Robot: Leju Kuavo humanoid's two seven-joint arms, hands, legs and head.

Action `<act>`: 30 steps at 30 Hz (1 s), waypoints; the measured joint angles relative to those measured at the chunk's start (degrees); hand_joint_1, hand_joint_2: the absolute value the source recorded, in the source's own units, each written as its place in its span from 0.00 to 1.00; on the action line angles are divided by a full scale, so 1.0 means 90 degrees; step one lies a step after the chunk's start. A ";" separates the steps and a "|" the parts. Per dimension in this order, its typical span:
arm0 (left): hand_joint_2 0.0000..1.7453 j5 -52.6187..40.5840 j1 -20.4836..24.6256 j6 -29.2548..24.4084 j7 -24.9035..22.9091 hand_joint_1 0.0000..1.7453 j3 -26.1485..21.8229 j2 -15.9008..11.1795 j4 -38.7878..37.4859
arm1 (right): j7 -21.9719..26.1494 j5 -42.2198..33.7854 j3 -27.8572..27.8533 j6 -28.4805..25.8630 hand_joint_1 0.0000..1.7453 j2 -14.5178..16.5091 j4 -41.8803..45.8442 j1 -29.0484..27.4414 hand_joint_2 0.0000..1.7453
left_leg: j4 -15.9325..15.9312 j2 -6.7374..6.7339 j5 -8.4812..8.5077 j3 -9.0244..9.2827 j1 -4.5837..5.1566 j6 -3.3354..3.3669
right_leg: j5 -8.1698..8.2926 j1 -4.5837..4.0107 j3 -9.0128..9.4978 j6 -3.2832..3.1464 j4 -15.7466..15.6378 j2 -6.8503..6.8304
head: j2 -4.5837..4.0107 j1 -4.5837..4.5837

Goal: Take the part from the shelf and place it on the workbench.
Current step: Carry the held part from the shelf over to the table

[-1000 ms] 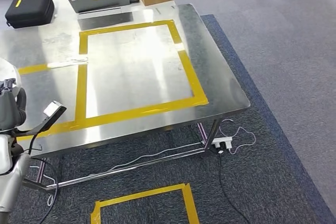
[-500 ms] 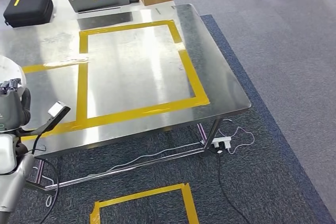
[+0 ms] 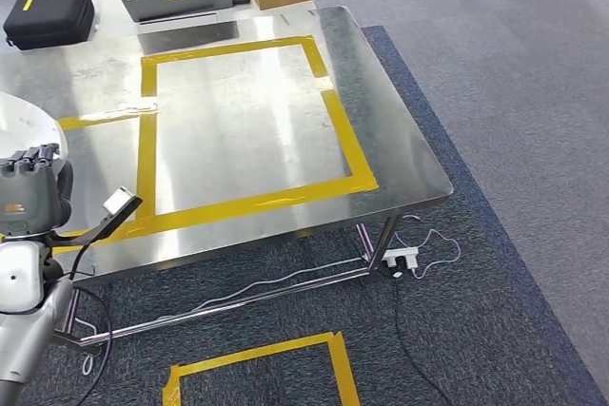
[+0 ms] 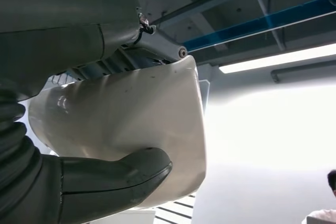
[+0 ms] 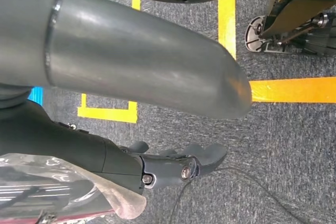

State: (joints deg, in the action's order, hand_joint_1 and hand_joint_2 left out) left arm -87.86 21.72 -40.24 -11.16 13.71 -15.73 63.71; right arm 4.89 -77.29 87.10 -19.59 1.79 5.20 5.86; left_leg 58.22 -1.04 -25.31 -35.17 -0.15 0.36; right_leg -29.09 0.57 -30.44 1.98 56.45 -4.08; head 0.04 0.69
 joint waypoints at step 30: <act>1.00 0.0001 -0.0030 0.0000 -0.0025 1.00 0.0073 -0.0077 -0.0153 | -0.0143 0.0355 -0.0001 -0.0016 0.00 -0.0012 0.0026 -0.0048 0.00 | 0.0412 0.0157 -0.0009 -0.0163 -0.0039 -0.0029 | -0.0055 0.0054 -0.0175 -0.0121 0.0294 0.0431 | 0.0000 -0.0010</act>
State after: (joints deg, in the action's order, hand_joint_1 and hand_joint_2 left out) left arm -87.85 21.45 -40.24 -11.39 14.37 -16.42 62.33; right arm 3.61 -74.09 87.09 -19.74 1.69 5.44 5.43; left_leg 61.92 0.37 -25.39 -36.64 -0.50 0.10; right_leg -29.59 1.06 -32.02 0.89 59.10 -0.20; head 0.04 0.60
